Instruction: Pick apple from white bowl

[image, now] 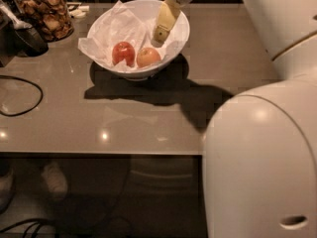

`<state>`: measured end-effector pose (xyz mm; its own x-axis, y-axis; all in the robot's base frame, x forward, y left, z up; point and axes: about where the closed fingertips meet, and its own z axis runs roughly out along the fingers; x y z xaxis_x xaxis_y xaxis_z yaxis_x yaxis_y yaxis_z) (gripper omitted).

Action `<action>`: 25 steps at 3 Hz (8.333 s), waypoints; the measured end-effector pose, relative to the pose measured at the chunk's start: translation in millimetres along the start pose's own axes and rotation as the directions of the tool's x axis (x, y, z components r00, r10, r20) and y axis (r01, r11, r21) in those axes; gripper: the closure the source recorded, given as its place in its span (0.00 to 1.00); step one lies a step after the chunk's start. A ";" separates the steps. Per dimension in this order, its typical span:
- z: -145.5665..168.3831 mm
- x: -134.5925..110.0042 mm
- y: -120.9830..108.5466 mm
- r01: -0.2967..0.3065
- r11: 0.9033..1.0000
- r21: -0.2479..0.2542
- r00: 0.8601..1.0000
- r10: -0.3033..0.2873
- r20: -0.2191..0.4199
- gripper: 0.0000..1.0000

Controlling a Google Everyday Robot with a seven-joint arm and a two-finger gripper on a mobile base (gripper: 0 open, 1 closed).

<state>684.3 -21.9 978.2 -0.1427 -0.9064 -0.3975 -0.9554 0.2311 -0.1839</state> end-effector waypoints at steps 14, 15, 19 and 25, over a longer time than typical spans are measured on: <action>100.0 2.2 5.3 0.024 0.988 -0.152 0.997 -0.035 -0.068 0.34; 107.4 3.8 4.9 0.027 0.986 -0.164 0.997 -0.039 -0.068 0.34; 140.6 8.6 6.2 0.036 0.977 -0.212 0.995 -0.055 -0.081 0.28; 106.0 -3.4 -1.1 0.035 0.988 -0.148 0.997 -0.044 -0.062 1.00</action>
Offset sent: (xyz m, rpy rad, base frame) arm 0.0069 0.0010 -0.0271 -0.0481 0.0973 0.0236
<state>713.2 18.4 884.4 -0.1160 -0.9358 -0.3328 -0.9875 0.1446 -0.0624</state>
